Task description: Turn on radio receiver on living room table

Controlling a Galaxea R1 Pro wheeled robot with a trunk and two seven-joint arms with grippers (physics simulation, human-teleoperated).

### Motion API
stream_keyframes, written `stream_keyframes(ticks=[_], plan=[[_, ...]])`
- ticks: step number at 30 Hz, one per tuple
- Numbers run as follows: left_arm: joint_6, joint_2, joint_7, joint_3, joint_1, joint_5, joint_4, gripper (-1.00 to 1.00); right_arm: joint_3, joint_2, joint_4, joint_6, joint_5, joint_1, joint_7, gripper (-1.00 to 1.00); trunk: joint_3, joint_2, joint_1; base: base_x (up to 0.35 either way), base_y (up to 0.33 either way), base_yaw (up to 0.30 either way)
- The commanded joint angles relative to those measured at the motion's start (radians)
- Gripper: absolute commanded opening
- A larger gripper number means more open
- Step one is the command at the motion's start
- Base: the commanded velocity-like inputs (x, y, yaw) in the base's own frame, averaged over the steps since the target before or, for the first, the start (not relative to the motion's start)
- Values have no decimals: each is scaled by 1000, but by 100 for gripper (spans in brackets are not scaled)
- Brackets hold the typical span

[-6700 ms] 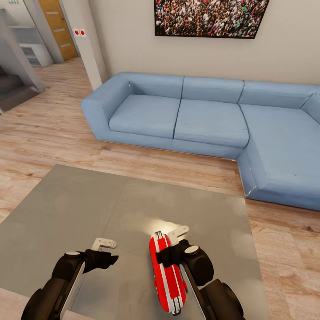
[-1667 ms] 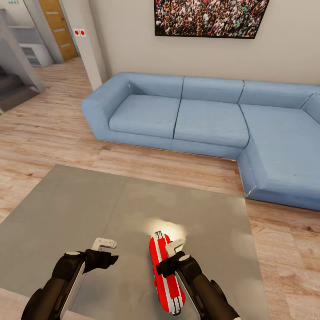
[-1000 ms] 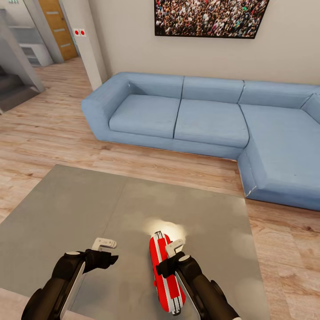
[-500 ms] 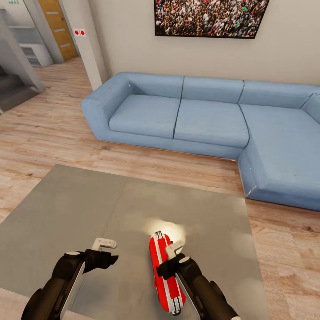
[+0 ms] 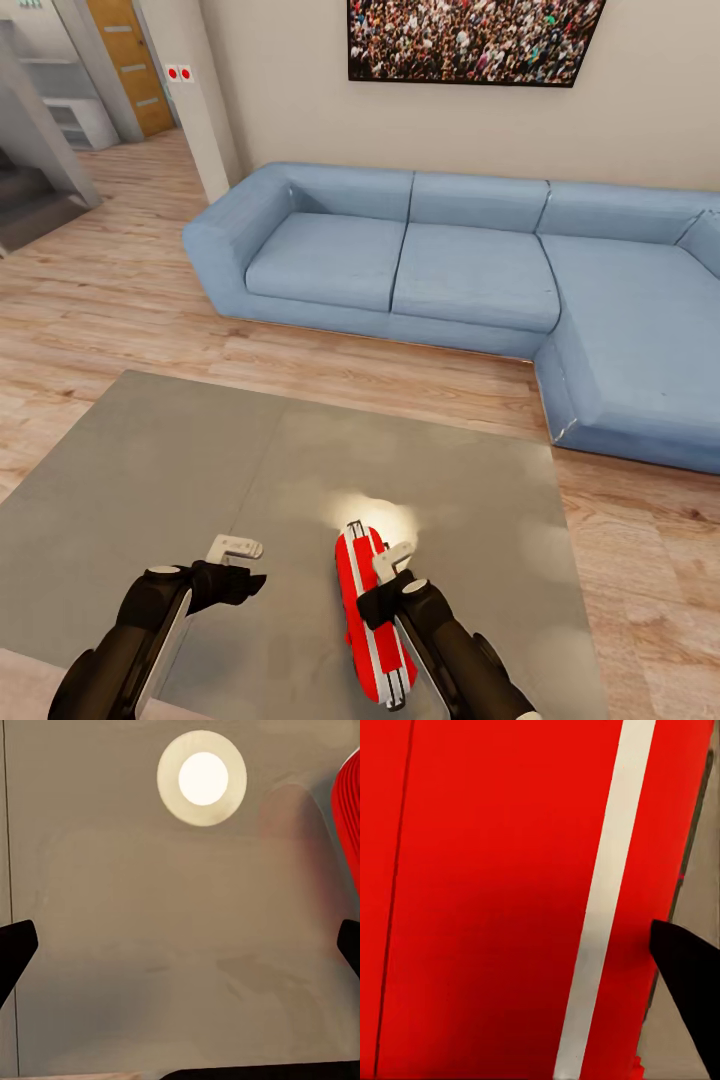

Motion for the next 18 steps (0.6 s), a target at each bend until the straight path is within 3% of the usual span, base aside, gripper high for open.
stream_keyframes(ticks=[1, 18], plan=[[0, 0, 0, 0, 0, 0, 0, 100, 0, 0, 2, -1, -5, 0, -1, -100, 0, 0, 0, 0, 0, 0], [0, 0, 0, 0, 0, 0, 0, 100, -3, 0, 2, 0, -1, 0, -8, -100, 0, 0, 0, 0, 0, 0]])
